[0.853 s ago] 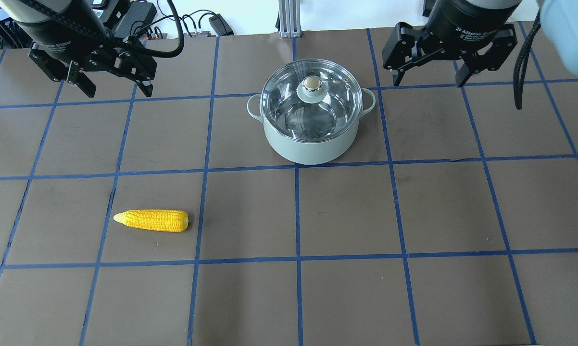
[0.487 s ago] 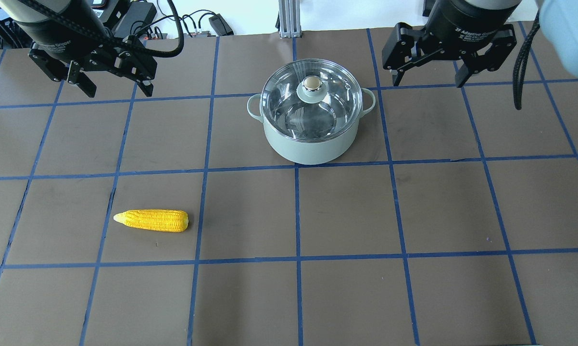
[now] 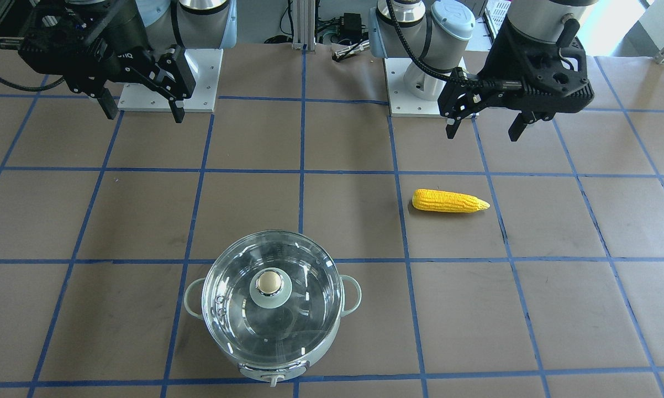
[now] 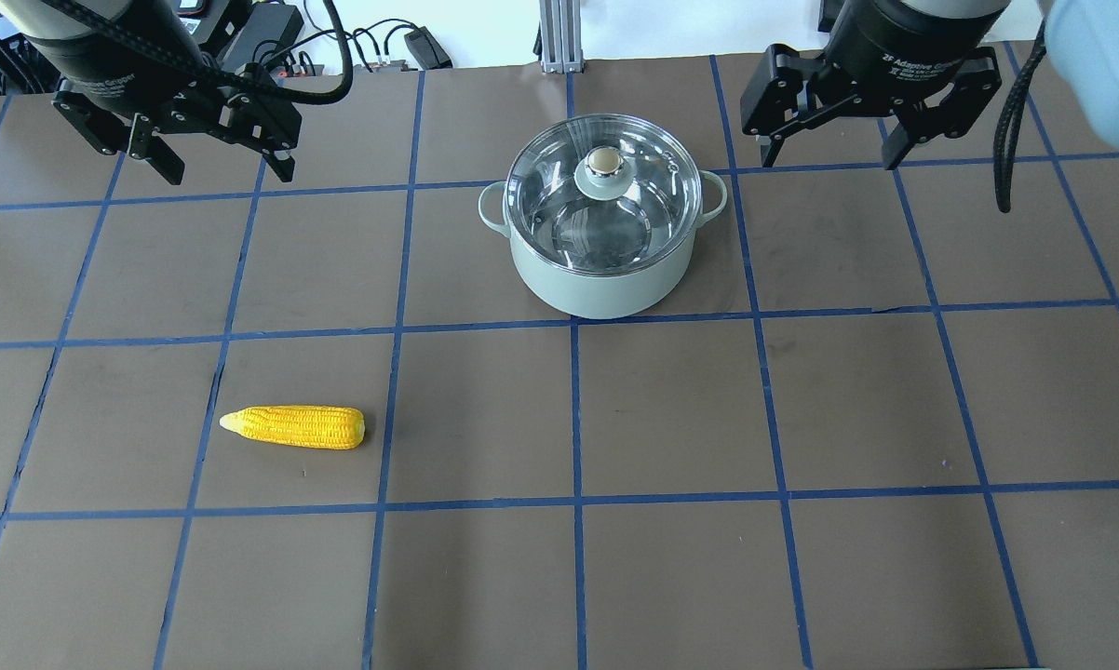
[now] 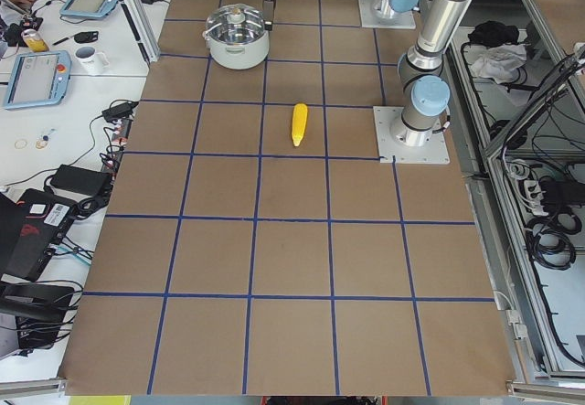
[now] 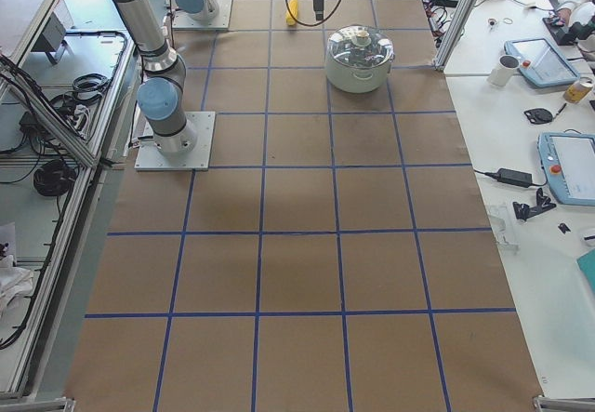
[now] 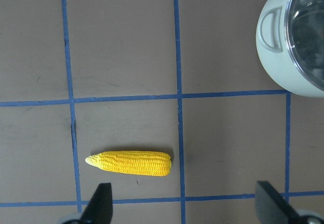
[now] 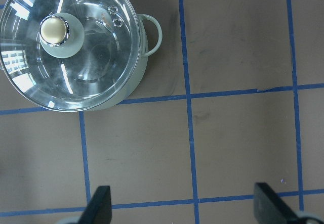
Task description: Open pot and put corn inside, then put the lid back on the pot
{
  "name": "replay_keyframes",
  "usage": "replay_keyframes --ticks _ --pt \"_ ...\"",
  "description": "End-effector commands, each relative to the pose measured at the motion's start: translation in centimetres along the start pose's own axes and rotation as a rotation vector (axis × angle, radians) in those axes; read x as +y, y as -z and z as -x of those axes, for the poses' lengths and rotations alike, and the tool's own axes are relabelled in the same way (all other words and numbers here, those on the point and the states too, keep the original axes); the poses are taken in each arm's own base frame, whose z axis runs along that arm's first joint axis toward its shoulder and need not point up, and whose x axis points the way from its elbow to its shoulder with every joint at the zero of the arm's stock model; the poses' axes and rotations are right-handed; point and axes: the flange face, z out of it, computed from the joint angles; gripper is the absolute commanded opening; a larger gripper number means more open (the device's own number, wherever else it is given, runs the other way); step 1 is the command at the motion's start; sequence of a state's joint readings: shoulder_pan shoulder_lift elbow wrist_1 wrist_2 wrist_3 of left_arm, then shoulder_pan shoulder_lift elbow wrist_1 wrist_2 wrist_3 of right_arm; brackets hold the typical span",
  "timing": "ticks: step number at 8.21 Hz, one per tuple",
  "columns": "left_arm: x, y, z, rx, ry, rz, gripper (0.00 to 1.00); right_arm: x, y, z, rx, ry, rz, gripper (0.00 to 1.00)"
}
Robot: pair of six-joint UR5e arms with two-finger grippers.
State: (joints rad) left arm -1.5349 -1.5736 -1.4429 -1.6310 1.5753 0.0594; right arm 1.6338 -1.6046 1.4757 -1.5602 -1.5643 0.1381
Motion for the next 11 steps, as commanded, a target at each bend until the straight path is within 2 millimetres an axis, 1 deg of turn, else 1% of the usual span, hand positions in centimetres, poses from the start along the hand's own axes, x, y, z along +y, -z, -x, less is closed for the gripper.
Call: replay_keyframes --ticks 1,2,3,4,5,6,7,8,9,10,11 --pt "-0.1 -0.5 0.6 -0.003 0.022 0.007 1.00 0.0 0.1 0.0 0.002 0.000 -0.003 1.00" --pt "0.1 -1.0 1.3 -0.014 0.034 0.021 1.00 0.1 0.2 0.0 0.000 0.001 -0.004 1.00" --pt "-0.2 -1.2 4.3 -0.017 0.093 0.027 1.00 0.3 0.5 0.0 0.000 0.003 -0.011 1.00" --pt "-0.4 -1.4 6.4 -0.012 0.138 0.034 1.00 0.5 0.5 0.1 0.001 0.005 -0.006 1.00" --pt "-0.6 -1.9 7.5 -0.018 0.159 0.035 1.00 0.4 0.3 0.1 0.003 0.005 -0.002 1.00" --pt "-0.4 -3.0 9.6 -0.018 0.255 0.066 1.00 0.4 0.2 0.1 0.009 0.006 0.002 1.00" --pt "0.1 -4.3 11.7 -0.022 0.468 0.095 1.00 0.1 -0.1 0.1 0.006 0.003 -0.002 1.00" --pt "0.4 -5.5 12.3 -0.029 0.613 0.116 1.00 -0.3 -0.4 0.2 0.001 0.001 -0.001 1.00" --pt "0.6 -6.0 12.3 -0.039 0.738 0.128 1.00 -2.0 -1.1 0.5 -0.001 0.001 -0.004 0.99" --pt "0.7 -6.1 12.0 -0.047 0.879 0.129 1.00 -3.2 -1.3 0.7 -0.001 -0.011 -0.018 0.98" --pt "1.1 -5.7 11.7 -0.055 0.976 0.124 1.00 -5.8 -2.9 1.3 -0.005 -0.020 -0.036 0.98"
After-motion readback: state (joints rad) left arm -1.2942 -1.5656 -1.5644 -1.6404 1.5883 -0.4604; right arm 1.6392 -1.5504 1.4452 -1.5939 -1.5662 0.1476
